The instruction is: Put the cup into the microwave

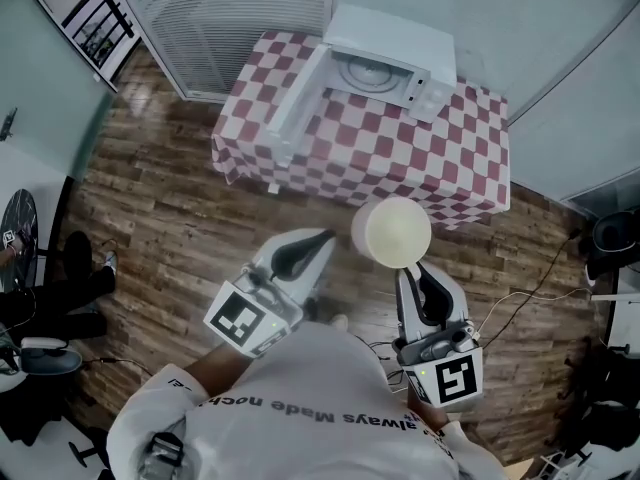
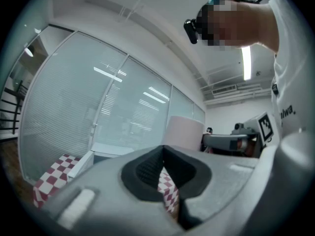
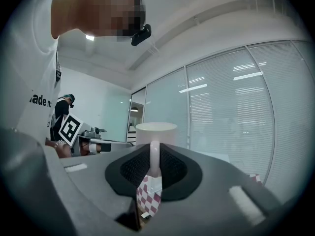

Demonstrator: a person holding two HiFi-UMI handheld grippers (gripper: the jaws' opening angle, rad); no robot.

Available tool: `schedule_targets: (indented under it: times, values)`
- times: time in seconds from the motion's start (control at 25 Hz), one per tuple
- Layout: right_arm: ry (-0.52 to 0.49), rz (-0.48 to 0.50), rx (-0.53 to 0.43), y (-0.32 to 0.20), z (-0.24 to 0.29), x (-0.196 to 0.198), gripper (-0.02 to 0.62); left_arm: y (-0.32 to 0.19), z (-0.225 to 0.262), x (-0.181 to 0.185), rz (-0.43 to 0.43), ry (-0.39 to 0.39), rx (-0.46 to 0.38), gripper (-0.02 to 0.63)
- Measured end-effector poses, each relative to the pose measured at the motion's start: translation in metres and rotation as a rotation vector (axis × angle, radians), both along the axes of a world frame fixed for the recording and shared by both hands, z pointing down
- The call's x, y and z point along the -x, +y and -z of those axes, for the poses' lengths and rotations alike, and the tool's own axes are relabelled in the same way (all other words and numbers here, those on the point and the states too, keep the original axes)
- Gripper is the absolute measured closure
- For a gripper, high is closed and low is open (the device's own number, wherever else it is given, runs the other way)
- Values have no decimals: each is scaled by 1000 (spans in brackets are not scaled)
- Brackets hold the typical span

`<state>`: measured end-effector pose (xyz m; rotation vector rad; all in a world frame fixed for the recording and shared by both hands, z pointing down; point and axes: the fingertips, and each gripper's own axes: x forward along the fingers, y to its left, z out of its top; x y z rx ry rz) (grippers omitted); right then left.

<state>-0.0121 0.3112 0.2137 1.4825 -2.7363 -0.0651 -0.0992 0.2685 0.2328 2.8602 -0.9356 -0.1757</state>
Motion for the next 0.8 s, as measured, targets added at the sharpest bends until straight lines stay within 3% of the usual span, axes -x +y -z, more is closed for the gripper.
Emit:
schedule_targets:
  times: [0.44, 0.8]
  values:
    - [11, -25, -16, -56, 6, 49, 552, -55, 6, 48, -35, 6, -16, 603]
    - [8, -39, -17, -66, 8, 61, 552, -66, 7, 55, -67, -1, -20, 603]
